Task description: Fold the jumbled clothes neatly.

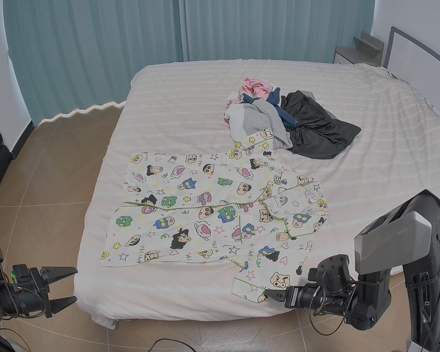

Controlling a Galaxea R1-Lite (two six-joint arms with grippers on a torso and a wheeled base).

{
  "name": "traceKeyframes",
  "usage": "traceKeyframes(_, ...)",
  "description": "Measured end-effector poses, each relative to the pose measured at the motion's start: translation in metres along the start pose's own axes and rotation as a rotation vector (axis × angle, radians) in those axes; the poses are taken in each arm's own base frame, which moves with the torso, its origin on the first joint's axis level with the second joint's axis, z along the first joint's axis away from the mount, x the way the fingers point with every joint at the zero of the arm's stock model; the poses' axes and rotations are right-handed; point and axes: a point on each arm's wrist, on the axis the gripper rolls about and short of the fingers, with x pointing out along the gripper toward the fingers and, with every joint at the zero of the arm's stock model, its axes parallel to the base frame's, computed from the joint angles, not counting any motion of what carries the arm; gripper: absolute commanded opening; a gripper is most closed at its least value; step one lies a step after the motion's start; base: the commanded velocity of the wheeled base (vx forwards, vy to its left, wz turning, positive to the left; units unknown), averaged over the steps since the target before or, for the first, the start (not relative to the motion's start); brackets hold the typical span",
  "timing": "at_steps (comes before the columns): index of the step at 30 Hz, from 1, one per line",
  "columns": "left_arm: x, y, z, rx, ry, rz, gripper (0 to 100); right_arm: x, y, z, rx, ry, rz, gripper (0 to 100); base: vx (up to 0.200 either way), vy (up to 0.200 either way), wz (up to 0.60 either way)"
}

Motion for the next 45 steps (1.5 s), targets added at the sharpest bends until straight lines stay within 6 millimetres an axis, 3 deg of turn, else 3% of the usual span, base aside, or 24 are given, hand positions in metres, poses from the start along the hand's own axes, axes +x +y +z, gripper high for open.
traceKeyframes(21, 0.000, 0.000, 0.001, 0.000, -0.001, 0.001, 100, 0.014, 0.007, 0.015, 0.004, -0.036, 0.030, 100, 0.000, 0.000, 0.00)
traceKeyframes(22, 0.000, 0.000, 0.001, 0.001, -0.001, 0.002, 100, 0.015, 0.007, 0.017, 0.004, -0.041, 0.032, 0, 0.000, 0.000, 0.00)
traceKeyframes(45, 0.002, 0.001, 0.003, -0.003, -0.002, 0.012, 100, -0.018, -0.001, -0.002, 0.008, 0.045, -0.018, 0, 0.000, 0.000, 0.00)
